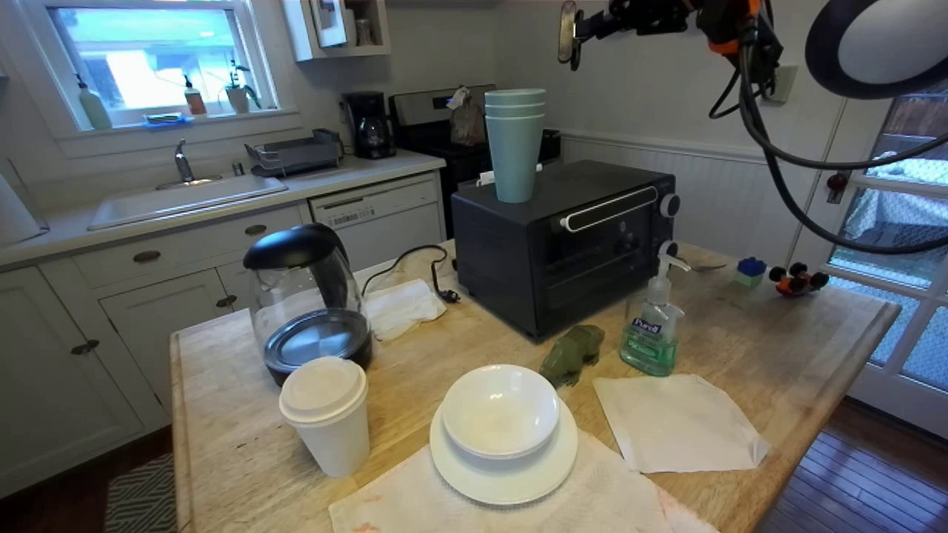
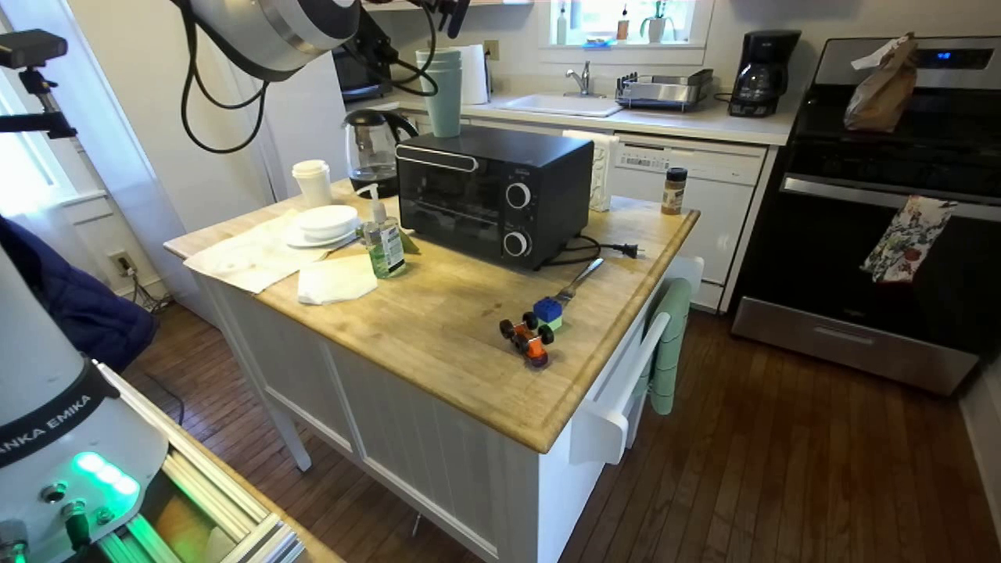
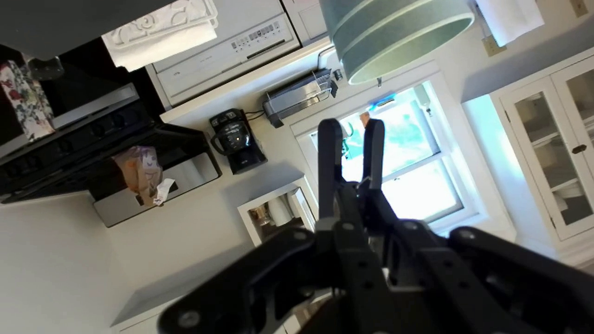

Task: Put the black clip on the stacked cups.

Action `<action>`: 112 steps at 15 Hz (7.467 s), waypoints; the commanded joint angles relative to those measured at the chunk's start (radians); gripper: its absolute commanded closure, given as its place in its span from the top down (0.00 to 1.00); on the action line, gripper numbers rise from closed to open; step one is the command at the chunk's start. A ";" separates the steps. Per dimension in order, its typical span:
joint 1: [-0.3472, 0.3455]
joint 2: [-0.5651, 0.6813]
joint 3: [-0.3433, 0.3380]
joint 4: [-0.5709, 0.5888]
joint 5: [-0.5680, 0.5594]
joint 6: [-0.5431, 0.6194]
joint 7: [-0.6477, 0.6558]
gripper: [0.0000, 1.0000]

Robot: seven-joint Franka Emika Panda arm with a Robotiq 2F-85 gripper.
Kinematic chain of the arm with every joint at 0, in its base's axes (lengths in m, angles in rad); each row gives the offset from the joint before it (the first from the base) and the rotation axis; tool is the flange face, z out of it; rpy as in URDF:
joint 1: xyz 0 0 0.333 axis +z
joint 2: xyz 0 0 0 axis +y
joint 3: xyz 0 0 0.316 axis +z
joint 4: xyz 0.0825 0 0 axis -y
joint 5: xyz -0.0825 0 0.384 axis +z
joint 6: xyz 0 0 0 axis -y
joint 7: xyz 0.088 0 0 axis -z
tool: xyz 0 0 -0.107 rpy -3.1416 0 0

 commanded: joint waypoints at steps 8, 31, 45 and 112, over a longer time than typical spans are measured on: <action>0.006 0.026 0.123 -0.038 0.328 0.024 -0.315 0.03; 0.030 0.098 0.292 -0.012 0.841 0.178 -0.728 0.03; 0.055 0.161 0.347 0.021 1.012 0.274 -0.840 0.03; -0.230 -0.226 0.392 0.092 0.656 -0.737 -0.623 1.00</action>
